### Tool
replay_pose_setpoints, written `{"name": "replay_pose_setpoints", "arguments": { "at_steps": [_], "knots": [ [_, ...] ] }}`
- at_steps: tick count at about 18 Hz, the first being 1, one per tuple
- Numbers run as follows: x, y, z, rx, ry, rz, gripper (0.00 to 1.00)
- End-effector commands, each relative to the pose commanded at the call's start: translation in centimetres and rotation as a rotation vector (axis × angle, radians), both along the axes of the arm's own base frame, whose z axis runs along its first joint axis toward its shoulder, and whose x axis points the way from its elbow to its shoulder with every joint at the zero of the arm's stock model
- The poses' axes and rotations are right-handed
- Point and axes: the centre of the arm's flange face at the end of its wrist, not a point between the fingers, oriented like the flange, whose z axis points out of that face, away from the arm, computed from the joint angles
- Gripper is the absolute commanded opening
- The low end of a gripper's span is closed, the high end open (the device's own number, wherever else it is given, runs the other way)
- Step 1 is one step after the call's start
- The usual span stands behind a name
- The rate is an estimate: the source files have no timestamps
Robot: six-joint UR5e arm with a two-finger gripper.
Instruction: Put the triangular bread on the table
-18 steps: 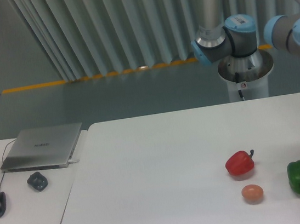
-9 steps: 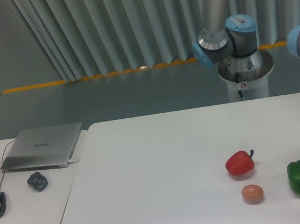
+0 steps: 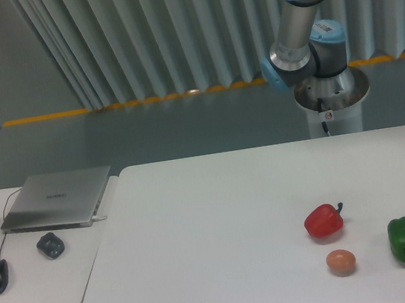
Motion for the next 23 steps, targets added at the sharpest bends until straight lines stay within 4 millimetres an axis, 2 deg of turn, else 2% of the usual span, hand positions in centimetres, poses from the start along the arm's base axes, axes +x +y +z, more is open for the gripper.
{"name": "replay_pose_setpoints", "arguments": {
  "at_steps": [5,9,23],
  "knots": [
    [-0.2,0.1,-2.2,-0.028,-0.029,0.001,1.0],
    [-0.4,-0.7,-3.9,-0.091,-0.029,0.025,1.0],
    [0.0,-0.9,-5.0,-0.093,-0.048,0.049,1.0]
  ]
}}
